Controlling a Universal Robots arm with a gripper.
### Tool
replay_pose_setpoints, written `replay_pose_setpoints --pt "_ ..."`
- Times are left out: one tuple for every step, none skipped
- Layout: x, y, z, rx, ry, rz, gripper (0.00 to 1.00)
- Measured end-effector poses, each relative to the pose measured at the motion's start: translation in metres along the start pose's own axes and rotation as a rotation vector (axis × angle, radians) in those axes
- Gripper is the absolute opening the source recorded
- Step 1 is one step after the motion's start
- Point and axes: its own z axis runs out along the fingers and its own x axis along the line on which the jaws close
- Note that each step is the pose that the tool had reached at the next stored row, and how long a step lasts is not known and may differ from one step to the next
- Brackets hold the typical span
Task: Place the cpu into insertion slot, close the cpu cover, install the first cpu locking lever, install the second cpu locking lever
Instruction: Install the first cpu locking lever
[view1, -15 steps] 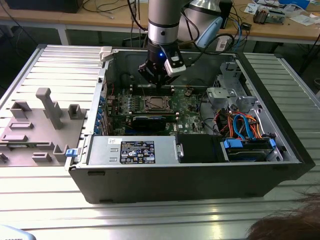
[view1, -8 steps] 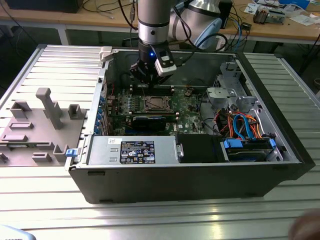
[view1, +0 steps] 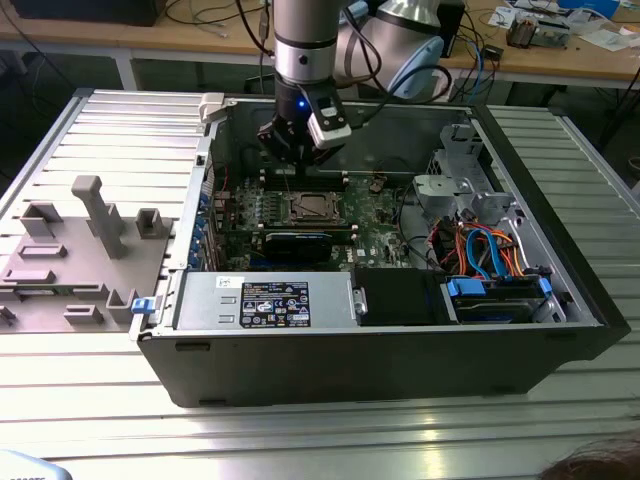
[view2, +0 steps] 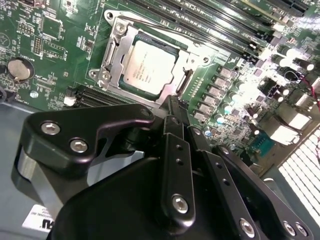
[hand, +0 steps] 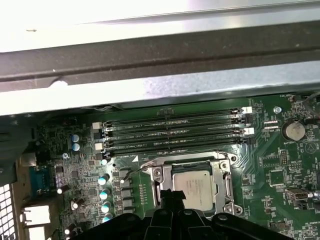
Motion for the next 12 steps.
replay_pose_setpoints --pt "0.0 0.0 -0.0015 0.0 0.0 0.0 0.11" --pt "0.0 0.0 -0.0028 0.0 0.0 0.0 0.11" --pt "0.0 0.0 -0.0043 0.0 0.0 0.0 0.11" --pt "0.0 0.0 -0.0053 -0.0001 0.0 0.0 0.11" --pt "0.0 0.0 -0.0063 -0.0001 0.0 0.0 0.11" --pt "-0.0001 0.0 -0.0075 -0.0001 0.0 0.0 0.11" --pt "-0.0001 -0.0001 -0.0085 0.0 0.0 0.0 0.11" --pt "-0.0001 -0.0001 -0.0095 0.0 0.0 0.0 0.11" --pt "-0.0001 -0.0001 -0.0098 0.0 0.0 0.0 0.11" --pt "-0.0001 0.0 -0.0098 -0.0001 -0.0001 0.0 0.11" --pt "-0.0001 -0.0001 -0.0098 -0.0002 -0.0001 0.0 0.11" --pt "-0.0001 -0.0001 -0.0098 -0.0002 -0.0001 0.0 0.11"
